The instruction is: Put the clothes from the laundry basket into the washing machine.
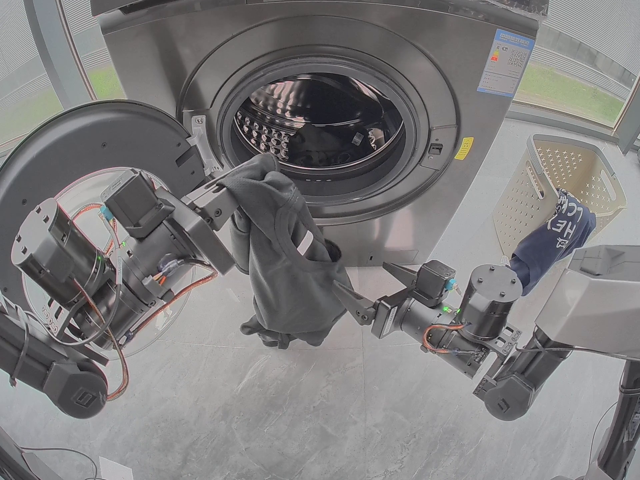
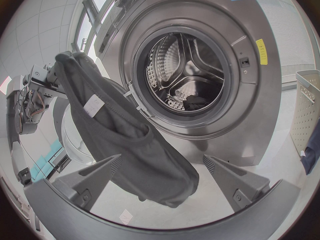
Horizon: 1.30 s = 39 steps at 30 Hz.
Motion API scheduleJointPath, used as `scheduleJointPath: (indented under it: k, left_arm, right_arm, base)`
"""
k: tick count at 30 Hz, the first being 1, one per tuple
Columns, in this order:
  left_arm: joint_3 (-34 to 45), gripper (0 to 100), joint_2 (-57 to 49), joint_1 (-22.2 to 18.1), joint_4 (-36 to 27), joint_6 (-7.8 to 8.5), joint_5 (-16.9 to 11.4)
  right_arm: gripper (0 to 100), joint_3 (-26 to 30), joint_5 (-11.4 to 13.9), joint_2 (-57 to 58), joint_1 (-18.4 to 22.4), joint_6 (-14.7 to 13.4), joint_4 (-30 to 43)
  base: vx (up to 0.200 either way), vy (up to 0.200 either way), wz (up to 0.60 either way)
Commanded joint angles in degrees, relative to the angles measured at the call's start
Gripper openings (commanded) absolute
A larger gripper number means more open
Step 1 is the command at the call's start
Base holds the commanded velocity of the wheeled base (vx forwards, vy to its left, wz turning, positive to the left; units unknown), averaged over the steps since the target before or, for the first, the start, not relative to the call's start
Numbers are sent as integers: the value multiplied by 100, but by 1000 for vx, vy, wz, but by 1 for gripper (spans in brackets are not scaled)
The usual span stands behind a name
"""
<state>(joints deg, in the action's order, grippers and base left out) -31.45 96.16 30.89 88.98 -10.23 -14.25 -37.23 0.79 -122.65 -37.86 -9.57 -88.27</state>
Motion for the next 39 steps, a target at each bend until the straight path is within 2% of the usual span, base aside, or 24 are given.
scheduleJointPath:
  k: [1,11,17,29,30,32,36,37,39]
  left_arm:
    - [-28,0,26,-13,5,12,10]
    - [-63,0,70,-22,5,12,45]
    - [-72,0,87,-31,-3,3,45]
    - [-72,0,114,-39,5,3,45]
    - [-72,0,114,-39,5,3,45]
    - [-72,0,105,-39,5,-14,45]
    - [-72,0,114,-39,5,-14,45]
    - [-72,0,114,-39,5,-14,45]
    - [-72,0,114,-57,5,-14,45]
  right_arm:
    - [100,-294,9,-426,-90,8,3]
    - [100,-276,105,-585,-204,17,-15]
    - [100,-135,387,-593,-204,17,-15]
    - [100,-874,703,-1402,-151,43,-15]
    - [100,-909,703,-1411,-151,43,-15]
    - [100,-1322,703,-1639,-125,52,-23]
    - [100,-1524,694,-1683,-125,34,-23]
    - [0,-1524,694,-1683,-125,34,-23]
    - [0,-1656,694,-1683,-116,17,-32]
  base:
    - [0,0,0]
    - [0,0,0]
    - [0,0,0]
    - [0,0,0]
    - [0,0,0]
    - [0,0,0]
    - [0,0,0]
    - [0,0,0]
    - [0,0,0]
